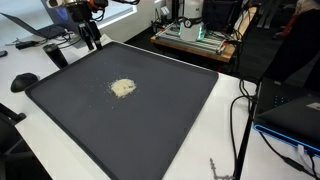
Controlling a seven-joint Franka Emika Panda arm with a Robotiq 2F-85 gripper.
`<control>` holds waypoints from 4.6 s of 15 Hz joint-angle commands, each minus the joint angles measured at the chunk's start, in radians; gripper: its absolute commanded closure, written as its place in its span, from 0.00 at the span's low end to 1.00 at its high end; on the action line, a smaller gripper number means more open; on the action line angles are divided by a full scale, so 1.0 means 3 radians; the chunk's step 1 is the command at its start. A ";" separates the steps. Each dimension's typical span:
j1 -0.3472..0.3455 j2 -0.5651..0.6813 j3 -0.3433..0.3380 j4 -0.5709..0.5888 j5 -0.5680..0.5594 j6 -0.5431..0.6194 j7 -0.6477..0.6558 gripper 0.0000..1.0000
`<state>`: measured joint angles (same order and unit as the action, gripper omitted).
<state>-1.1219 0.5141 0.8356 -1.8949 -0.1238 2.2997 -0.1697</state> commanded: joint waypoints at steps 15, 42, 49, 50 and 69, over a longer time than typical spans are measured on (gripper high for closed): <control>0.3250 0.0480 -0.2689 0.1353 0.0102 -0.1119 -0.0002 0.00; 0.4790 0.1624 -0.3413 0.2883 -0.1208 -0.2241 0.1764 0.00; 0.5126 0.1440 -0.3632 0.2457 -0.1449 -0.2133 0.2658 0.00; 0.5160 0.1368 -0.3637 0.2329 -0.1457 -0.2123 0.2716 0.00; 0.4278 -0.0775 -0.2986 -0.0314 -0.1371 -0.0562 0.2339 0.00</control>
<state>0.2465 0.4139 -0.0904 -1.8249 -0.5976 2.0124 0.6168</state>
